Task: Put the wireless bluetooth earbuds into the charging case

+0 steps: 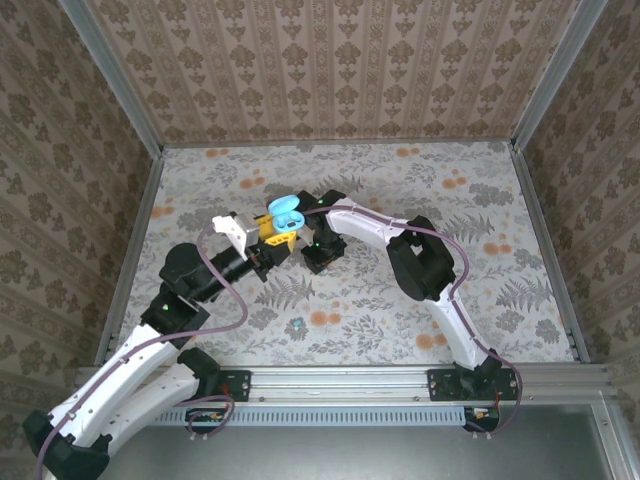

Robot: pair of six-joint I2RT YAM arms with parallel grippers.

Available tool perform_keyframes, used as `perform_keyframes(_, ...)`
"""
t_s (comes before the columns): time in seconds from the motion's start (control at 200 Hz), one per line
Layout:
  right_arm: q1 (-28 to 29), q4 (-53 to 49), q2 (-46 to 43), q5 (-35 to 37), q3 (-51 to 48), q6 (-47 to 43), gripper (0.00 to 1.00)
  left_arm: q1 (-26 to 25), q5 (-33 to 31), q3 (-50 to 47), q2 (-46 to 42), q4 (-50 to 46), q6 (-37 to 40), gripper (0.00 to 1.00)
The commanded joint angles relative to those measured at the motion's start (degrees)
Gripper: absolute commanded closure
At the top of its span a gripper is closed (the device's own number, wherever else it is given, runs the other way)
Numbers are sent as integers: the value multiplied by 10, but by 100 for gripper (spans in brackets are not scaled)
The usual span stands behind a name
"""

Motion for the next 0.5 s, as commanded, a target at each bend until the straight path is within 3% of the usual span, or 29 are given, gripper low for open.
perform_keyframes(0.0, 4, -19, 17, 3, 7, 19, 71, 3, -1, 22, 1, 0, -2, 74)
perform_keyframes(0.32, 1, -5, -4, -4, -3, 38, 78, 3, -3, 24, 8, 2, -2, 75)
perform_keyframes(0.495, -24, 54, -79, -92, -56, 79, 79, 3, -4, 28, 16, 3, -4, 74)
